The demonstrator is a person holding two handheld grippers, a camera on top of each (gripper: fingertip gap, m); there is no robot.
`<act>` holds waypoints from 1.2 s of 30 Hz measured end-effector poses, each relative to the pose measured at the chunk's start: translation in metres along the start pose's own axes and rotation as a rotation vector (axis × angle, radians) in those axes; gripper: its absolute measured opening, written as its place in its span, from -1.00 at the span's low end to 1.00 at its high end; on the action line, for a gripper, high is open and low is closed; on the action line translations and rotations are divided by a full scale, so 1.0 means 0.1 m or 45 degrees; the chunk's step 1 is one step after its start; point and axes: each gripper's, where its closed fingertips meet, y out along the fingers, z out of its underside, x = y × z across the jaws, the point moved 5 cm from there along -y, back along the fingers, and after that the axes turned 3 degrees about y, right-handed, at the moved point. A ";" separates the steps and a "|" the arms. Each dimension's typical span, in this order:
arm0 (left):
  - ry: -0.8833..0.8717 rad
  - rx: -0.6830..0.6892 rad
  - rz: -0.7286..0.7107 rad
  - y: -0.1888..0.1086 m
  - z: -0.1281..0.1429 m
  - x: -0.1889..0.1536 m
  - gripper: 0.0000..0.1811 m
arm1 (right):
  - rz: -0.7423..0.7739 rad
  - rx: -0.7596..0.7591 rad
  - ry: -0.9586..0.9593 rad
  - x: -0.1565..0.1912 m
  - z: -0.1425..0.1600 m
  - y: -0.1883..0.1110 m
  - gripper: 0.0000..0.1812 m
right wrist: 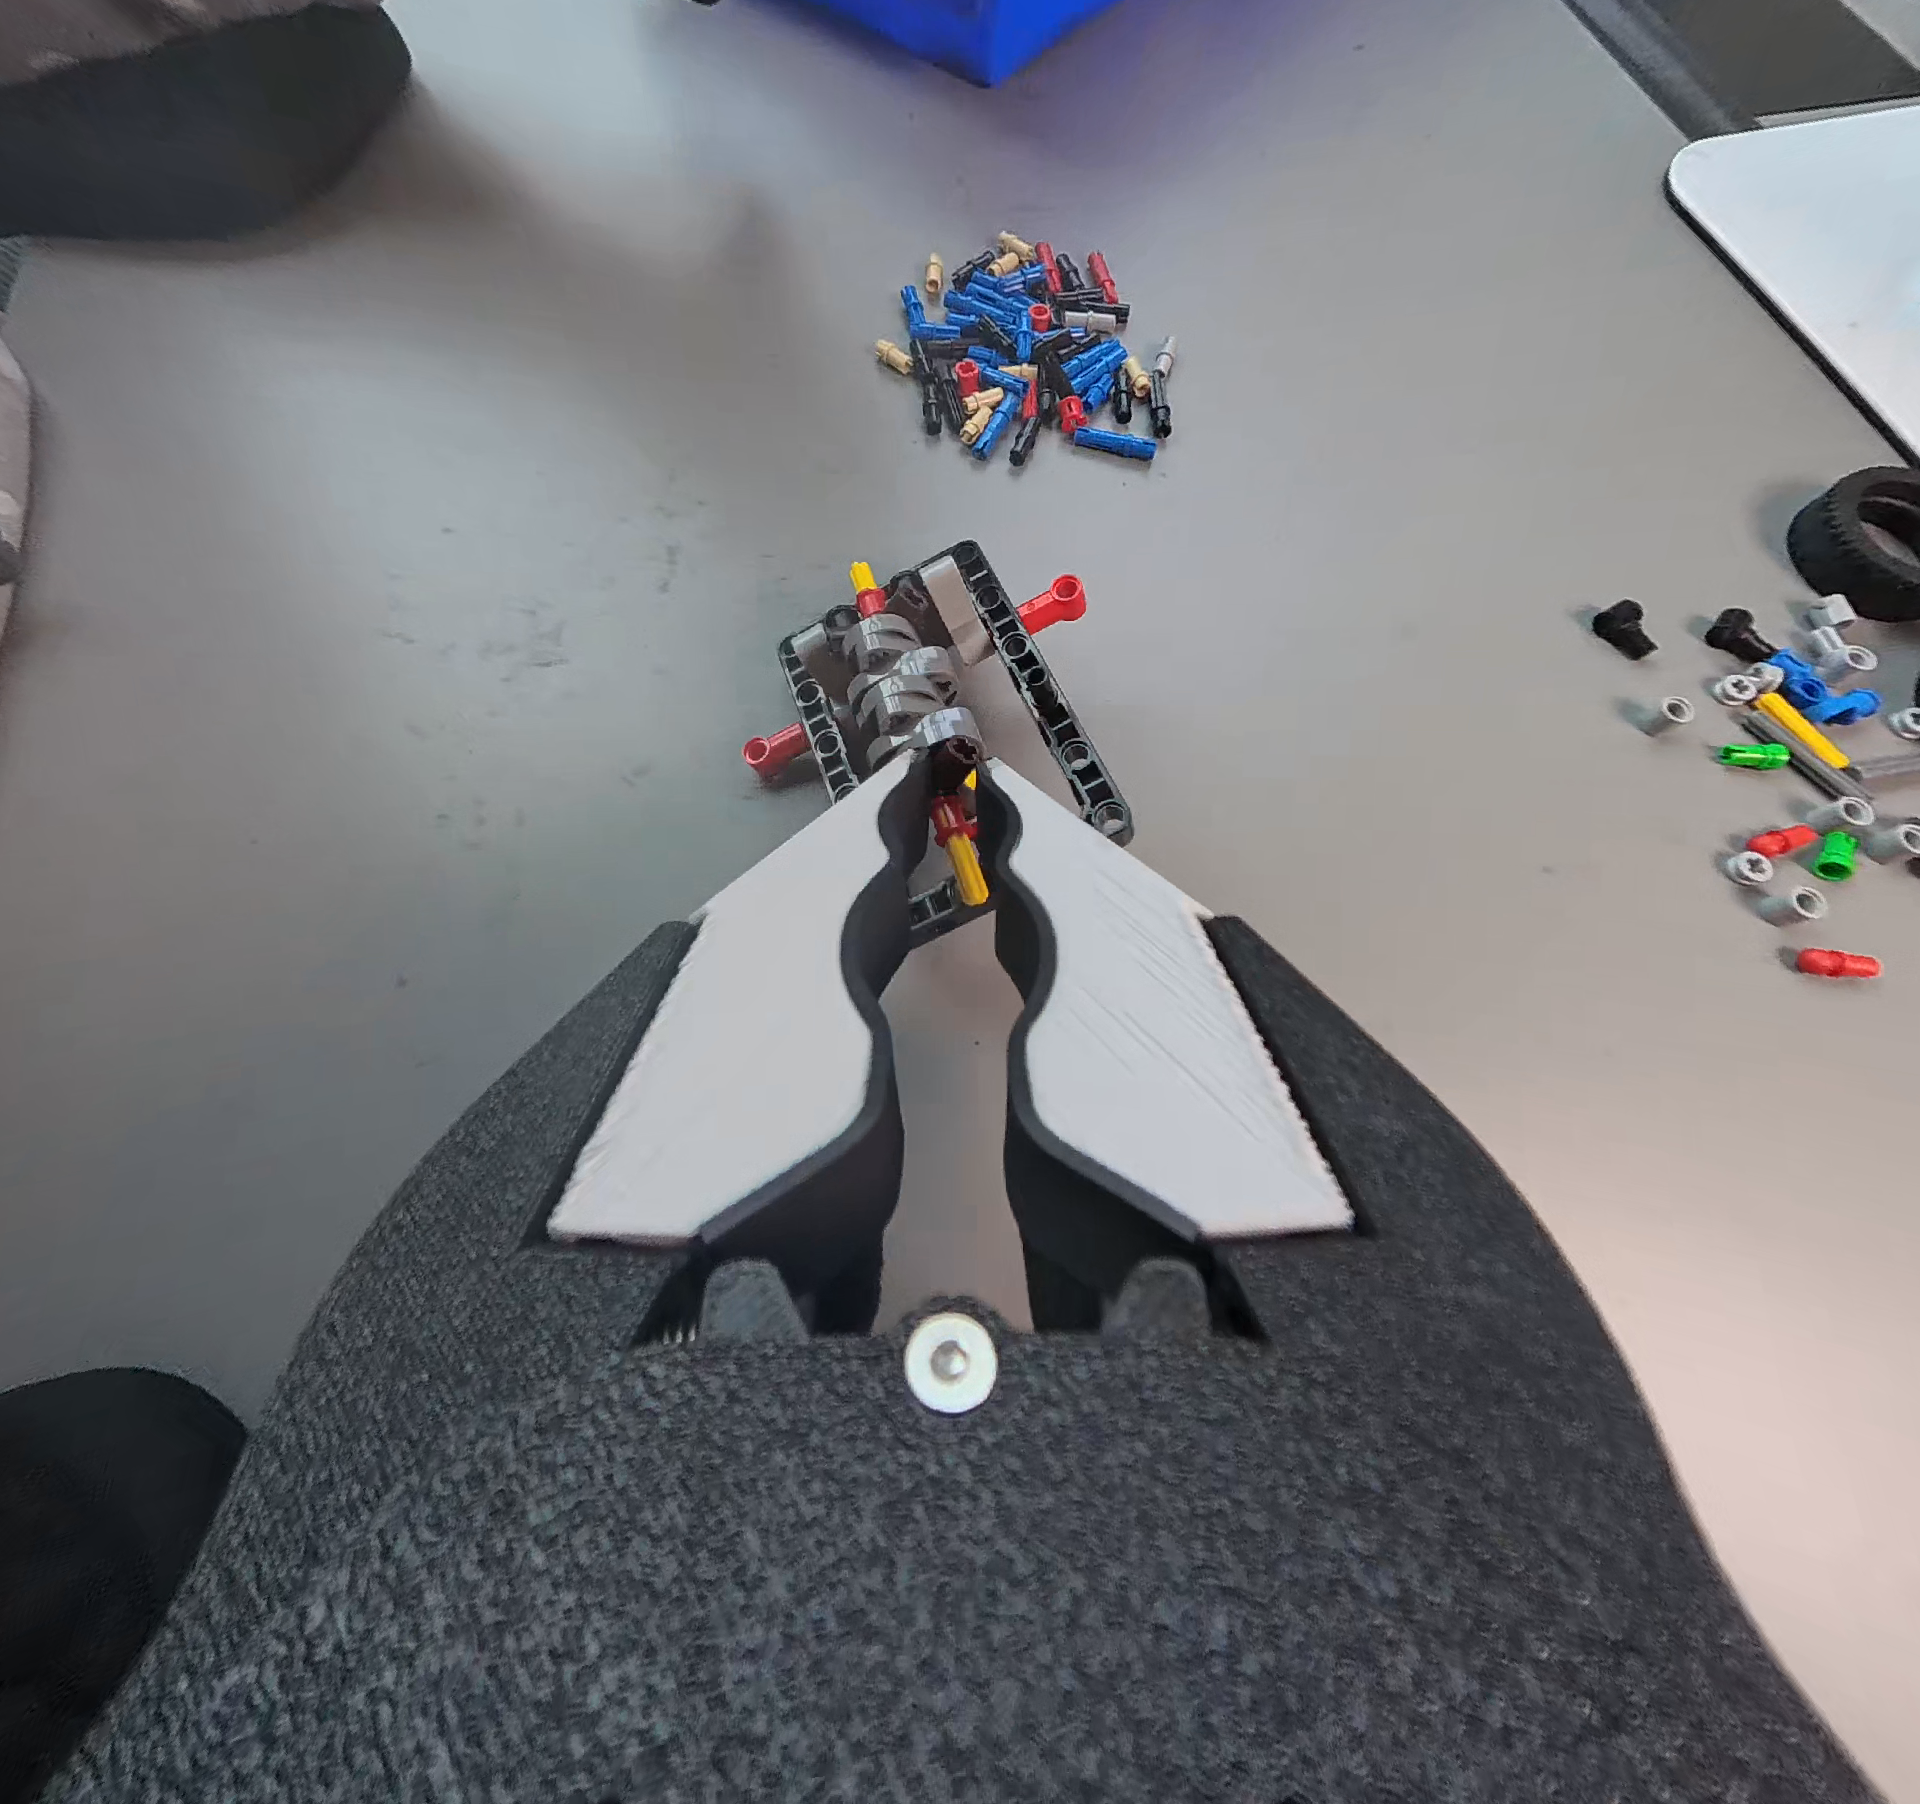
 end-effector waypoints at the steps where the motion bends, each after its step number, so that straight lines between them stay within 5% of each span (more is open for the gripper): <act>1: 0.004 0.014 0.017 0.03 0.04 -0.03 -0.83 | -0.009 -0.001 0.002 0.01 0.00 0.02 -0.91; 14: -0.018 0.111 0.049 0.24 0.33 -0.19 -0.71 | 0.027 -0.012 -0.055 0.14 -0.07 0.32 -0.93; 21: 0.008 0.100 -0.087 0.30 0.30 -0.06 -0.68 | 0.087 -0.189 0.021 0.01 -0.21 0.18 -0.83; 27: 0.206 -0.046 -0.318 0.77 -0.59 0.39 -0.82 | 0.330 -0.353 0.083 -0.27 -0.27 0.02 -0.83; 31: 0.131 -0.158 -0.392 1.28 -1.25 0.99 -0.88 | 0.421 -0.356 0.081 -0.33 -0.27 -0.01 -0.83; 36: 0.118 -0.119 -0.617 1.77 -1.60 1.89 -0.98 | 0.486 -0.396 0.061 -0.37 -0.33 -0.10 -0.83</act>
